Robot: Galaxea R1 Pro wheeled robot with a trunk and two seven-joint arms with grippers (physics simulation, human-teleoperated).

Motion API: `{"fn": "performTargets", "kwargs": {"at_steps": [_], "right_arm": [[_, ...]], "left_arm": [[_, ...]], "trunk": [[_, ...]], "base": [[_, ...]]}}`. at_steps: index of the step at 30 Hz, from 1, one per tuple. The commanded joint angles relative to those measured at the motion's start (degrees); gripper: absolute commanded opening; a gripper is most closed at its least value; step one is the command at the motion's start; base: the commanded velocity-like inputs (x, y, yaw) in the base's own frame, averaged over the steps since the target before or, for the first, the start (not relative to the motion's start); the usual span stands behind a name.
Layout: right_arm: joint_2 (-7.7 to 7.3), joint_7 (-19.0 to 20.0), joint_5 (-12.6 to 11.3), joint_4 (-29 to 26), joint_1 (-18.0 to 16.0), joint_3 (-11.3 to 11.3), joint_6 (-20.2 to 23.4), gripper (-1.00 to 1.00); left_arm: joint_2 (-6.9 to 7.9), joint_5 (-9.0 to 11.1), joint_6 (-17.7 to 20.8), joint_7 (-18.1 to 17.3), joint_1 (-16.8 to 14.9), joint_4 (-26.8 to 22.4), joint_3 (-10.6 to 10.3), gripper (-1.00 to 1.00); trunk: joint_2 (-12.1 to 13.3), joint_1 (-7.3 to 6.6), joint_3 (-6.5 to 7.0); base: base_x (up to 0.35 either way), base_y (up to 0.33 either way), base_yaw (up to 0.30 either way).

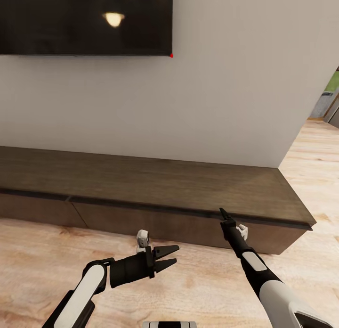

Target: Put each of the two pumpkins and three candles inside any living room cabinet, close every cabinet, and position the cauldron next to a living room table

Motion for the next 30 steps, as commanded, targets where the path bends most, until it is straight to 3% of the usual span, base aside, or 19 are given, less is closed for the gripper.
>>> {"fn": "performTargets", "kwargs": {"at_steps": [1, 30], "right_arm": [[0.0, 0.2, -0.6, 0.0, 0.0, -0.2, 0.6, 1.0], [0.02, 0.3, -0.5, 0.0, 0.0, -0.2, 0.6, 1.0]], "left_arm": [[0.03, -0.3, 0.0, -0.4, 0.0, 0.0, -0.1, 1.0], [-0.06, -0.4, 0.0, 0.0, 0.0, 0.1, -0.3, 1.0]], "trunk": [[0.0, -0.01, -0.04], [0.0, -0.01, -0.04]], "base": [[-0.007, -0.005, 0.0], [-0.01, -0.04, 0.0]]}}
